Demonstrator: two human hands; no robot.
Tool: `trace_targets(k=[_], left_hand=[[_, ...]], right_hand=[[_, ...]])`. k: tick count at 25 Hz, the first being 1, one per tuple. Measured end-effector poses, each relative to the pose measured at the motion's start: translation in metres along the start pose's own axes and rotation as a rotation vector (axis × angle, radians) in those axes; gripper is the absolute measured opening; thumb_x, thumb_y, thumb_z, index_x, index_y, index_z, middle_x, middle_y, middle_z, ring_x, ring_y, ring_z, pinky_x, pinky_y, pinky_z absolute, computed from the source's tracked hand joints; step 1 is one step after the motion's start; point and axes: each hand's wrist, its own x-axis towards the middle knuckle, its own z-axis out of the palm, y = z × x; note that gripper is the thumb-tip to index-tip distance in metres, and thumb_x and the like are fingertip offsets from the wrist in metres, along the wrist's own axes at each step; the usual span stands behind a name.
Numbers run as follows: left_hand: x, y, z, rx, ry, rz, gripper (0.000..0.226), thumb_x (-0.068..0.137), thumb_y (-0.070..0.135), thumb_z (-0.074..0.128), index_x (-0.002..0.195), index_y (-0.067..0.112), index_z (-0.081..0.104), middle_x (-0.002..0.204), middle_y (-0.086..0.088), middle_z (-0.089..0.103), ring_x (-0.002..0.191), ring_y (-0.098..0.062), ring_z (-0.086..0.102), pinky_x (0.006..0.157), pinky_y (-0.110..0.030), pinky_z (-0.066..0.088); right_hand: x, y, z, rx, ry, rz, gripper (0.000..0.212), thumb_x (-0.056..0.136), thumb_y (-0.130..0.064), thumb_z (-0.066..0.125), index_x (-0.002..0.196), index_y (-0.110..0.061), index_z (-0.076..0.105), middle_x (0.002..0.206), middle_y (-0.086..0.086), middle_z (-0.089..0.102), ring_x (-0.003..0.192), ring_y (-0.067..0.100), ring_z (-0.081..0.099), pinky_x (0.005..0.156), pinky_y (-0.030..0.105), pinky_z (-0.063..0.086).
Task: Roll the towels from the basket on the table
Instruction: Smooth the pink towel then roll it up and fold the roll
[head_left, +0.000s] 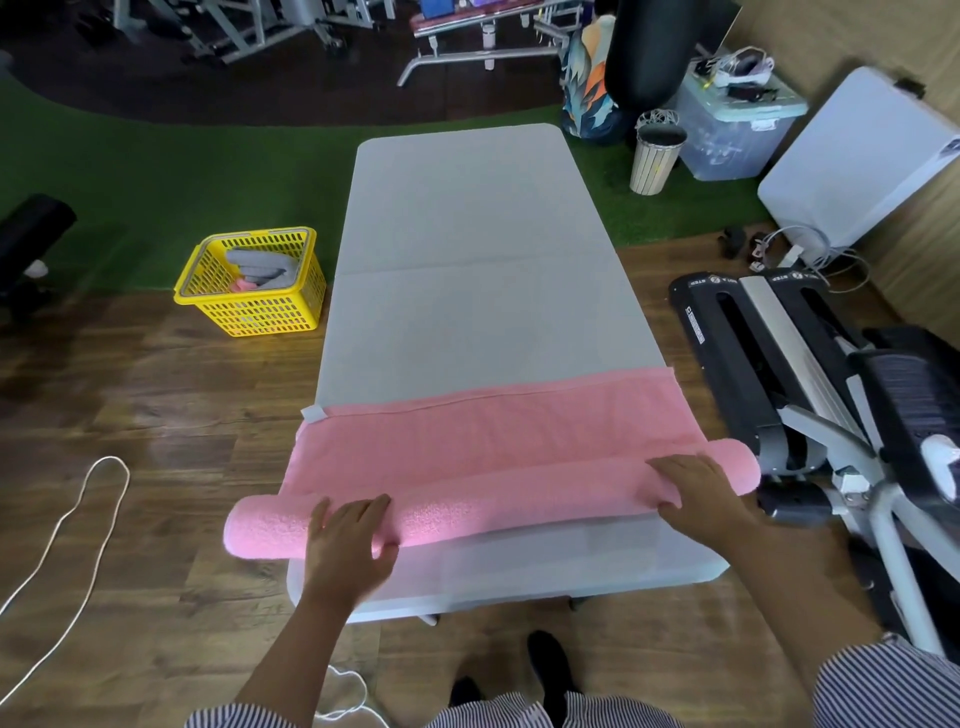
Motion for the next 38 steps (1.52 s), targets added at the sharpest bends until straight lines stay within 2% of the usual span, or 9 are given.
trace_targets(k=[5,10,14,17,20,22,29,34,38], left_hand=[[-0.001,-0.006,-0.01,-0.015,-0.022,0.048,0.046,0.066,0.043,0.044,0.096,0.021,0.07,0.078,0.011,0.071,0.069,-0.016,0.068,0.074,-0.04,0.051],[0.005,-0.005,-0.01,-0.06,0.049,-0.009,0.046,0.076,0.035,0.041,0.115,0.021,0.063,0.116,0.005,0.064,0.109,-0.017,0.06,0.102,-0.053,0.036],[-0.002,-0.001,-0.001,-0.007,0.017,0.037,0.057,0.067,0.037,0.058,0.121,0.019,0.06,0.119,0.004,0.062,0.116,-0.016,0.056,0.105,-0.06,0.029],[-0.002,-0.003,0.0,0.006,-0.053,0.057,0.077,0.046,0.021,0.085,0.119,0.016,0.061,0.108,-0.001,0.068,0.101,-0.021,0.064,0.097,-0.062,0.039],[0.0,-0.003,-0.007,-0.054,-0.055,0.115,0.062,0.051,0.017,0.076,0.11,0.025,0.057,0.087,0.004,0.071,0.078,-0.021,0.069,0.085,-0.051,0.049],[0.004,-0.005,-0.013,-0.06,-0.064,0.178,0.054,0.055,0.024,0.064,0.108,0.029,0.053,0.081,0.008,0.071,0.07,-0.018,0.068,0.076,-0.043,0.052],[0.008,-0.018,-0.012,0.012,0.037,0.019,0.053,0.07,0.041,0.049,0.114,0.016,0.064,0.115,0.001,0.067,0.107,-0.02,0.062,0.099,-0.057,0.041],[0.003,-0.016,-0.006,-0.007,0.016,0.03,0.073,0.043,0.017,0.088,0.112,0.015,0.063,0.102,0.0,0.071,0.094,-0.02,0.068,0.093,-0.061,0.042],[0.003,-0.012,-0.014,-0.026,-0.043,0.08,0.043,0.061,0.036,0.061,0.101,0.021,0.065,0.079,0.009,0.07,0.071,-0.018,0.068,0.08,-0.047,0.048]], right_hand=[[0.001,-0.004,-0.017,-0.084,-0.143,0.027,0.047,0.083,-0.04,0.048,0.123,-0.016,0.058,0.126,0.0,0.058,0.118,0.02,0.05,0.105,0.033,0.028],[0.012,-0.008,-0.008,0.066,0.102,-0.028,0.034,0.086,-0.015,0.053,0.12,-0.015,0.058,0.121,0.003,0.06,0.107,0.021,0.054,0.104,0.04,0.035],[0.001,-0.009,0.002,0.079,0.005,-0.034,0.045,0.088,-0.025,0.053,0.132,-0.015,0.049,0.133,0.0,0.052,0.126,0.019,0.043,0.115,0.042,0.017],[-0.007,-0.003,0.002,-0.016,-0.072,-0.057,0.066,0.069,-0.038,0.051,0.131,-0.016,0.05,0.13,0.0,0.054,0.123,0.021,0.046,0.111,0.037,0.022],[-0.006,-0.003,-0.009,0.051,-0.055,-0.024,0.057,0.068,-0.036,0.05,0.118,-0.013,0.062,0.118,0.004,0.065,0.11,0.023,0.057,0.101,0.035,0.037],[-0.003,-0.002,-0.015,0.041,-0.108,0.001,0.048,0.079,-0.031,0.056,0.124,-0.013,0.058,0.126,0.004,0.06,0.117,0.022,0.052,0.103,0.032,0.034],[0.011,-0.006,-0.008,0.06,0.095,-0.061,0.04,0.083,-0.011,0.057,0.123,-0.012,0.057,0.125,0.005,0.059,0.118,0.025,0.05,0.108,0.042,0.033],[-0.004,-0.005,0.001,-0.05,-0.047,-0.056,0.067,0.07,-0.041,0.05,0.132,-0.013,0.049,0.133,0.002,0.053,0.125,0.021,0.045,0.112,0.037,0.022],[0.004,-0.006,-0.016,-0.059,-0.134,0.004,0.066,0.069,-0.047,0.044,0.128,-0.017,0.054,0.129,-0.002,0.057,0.12,0.017,0.05,0.107,0.034,0.029]])
